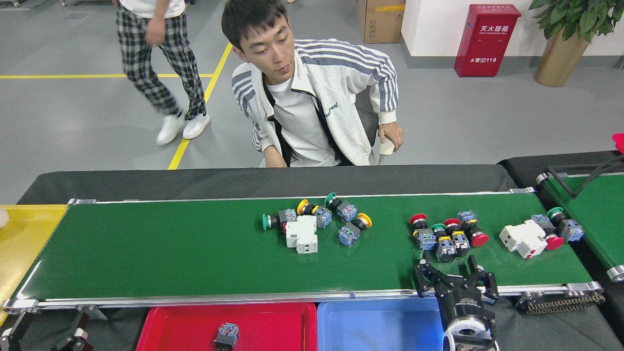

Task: Pick switch part from conveyor to tray

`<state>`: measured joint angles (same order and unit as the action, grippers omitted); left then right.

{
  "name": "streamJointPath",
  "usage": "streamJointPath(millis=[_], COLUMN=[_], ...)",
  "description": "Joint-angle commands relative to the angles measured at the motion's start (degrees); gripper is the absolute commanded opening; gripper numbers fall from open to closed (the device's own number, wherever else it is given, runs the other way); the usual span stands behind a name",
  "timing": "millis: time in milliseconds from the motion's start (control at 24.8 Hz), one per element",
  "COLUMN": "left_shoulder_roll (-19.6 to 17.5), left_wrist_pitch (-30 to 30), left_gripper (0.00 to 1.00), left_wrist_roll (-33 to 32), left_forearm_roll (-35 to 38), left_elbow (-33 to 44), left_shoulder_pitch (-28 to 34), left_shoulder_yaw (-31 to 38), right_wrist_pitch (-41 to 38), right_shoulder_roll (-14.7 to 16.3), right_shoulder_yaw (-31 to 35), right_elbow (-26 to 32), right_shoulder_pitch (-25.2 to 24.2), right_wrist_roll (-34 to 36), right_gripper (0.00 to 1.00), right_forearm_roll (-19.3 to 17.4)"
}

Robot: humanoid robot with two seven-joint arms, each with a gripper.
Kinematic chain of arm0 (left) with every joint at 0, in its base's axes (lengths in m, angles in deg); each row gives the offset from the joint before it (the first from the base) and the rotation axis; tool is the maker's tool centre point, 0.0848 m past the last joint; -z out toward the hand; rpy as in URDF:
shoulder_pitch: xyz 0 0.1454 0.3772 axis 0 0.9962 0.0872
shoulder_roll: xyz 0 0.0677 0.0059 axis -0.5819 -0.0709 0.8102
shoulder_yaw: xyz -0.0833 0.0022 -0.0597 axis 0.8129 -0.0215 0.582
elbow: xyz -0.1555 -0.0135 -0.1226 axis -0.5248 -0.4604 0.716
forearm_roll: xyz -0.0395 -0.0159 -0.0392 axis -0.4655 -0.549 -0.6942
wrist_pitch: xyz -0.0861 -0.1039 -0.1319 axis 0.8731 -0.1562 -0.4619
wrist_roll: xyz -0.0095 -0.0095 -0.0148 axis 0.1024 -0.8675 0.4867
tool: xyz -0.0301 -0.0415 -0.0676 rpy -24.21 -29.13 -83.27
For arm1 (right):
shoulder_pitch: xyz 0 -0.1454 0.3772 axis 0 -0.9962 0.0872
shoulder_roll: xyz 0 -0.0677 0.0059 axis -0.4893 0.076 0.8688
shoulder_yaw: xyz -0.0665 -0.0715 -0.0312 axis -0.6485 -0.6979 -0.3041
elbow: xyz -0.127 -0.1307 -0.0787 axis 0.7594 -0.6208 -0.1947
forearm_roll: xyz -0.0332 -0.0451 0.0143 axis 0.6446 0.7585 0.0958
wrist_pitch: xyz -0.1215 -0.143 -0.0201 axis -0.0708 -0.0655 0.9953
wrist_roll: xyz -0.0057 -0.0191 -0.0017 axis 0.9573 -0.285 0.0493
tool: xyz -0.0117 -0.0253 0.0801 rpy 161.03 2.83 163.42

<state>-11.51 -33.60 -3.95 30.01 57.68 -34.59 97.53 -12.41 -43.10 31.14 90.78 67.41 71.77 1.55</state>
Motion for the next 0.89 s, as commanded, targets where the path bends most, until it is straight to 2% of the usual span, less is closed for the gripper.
streamJointPath(millis=[0,121,161,201,282,403,564,725,846], left_shoulder_roll=[-0.8,-0.7,-0.7,-0.7,-0.7,-0.7,-0.8,-0.8,-0.9], left_wrist_pitch=[-0.1,-0.1,-0.1,-0.1,-0.1,-0.1,-0.1,-0.1,0.0], left_gripper=[1.0,1.0,1.0,1.0,1.0,1.0,1.0,1.0,1.0], left_wrist_roll=[0.2,0.3,0.3,0.2,0.2,0.2,0.3,0.2,0.2], left_forearm_roll=[-0.1,-0.1,-0.1,-0.1,-0.1,-0.1,-0.1,-0.1,-0.1], left_elbow=[0.7,0.7,0.7,0.7,0.7,0.7,0.7,0.7,0.7], left_shoulder_pitch=[-0.4,-0.4,-0.4,-0.5,-0.6,-0.6,-0.6,-0.5,-0.6], left_shoulder_yaw=[0.3,0.3,0.3,0.3,0.3,0.3,0.3,0.3,0.3], right_wrist_pitch=[0.2,0.6,0.8,1.1,1.4,0.9,-1.5,-6.0,-9.5], right_shoulder_roll=[-0.3,-0.7,-0.7,-0.8,-0.5,-0.2,-0.3,-0.4,-0.4], right_shoulder_yaw=[-0.6,-2.9,-3.7,-4.7,-6.5,-8.1,-8.1,-8.4,-11.4], right_elbow=[-1.0,-3.1,-4.2,-5.3,-6.7,-6.9,-6.3,-2.6,2.1], right_shoulder_pitch=[1.9,4.2,5.1,5.8,6.9,7.4,7.4,6.8,5.3], right_wrist_roll=[-0.1,-0.4,-0.4,-0.4,-0.4,-0.4,0.0,0.2,0.2], right_gripper=[0.99,0.97,0.95,0.88,0.7,0.15,0.03,0.02,0.02], right_forearm_roll=[0.1,0.1,0.1,0.1,0.1,-0.3,-2.1,-2.2,-2.2])
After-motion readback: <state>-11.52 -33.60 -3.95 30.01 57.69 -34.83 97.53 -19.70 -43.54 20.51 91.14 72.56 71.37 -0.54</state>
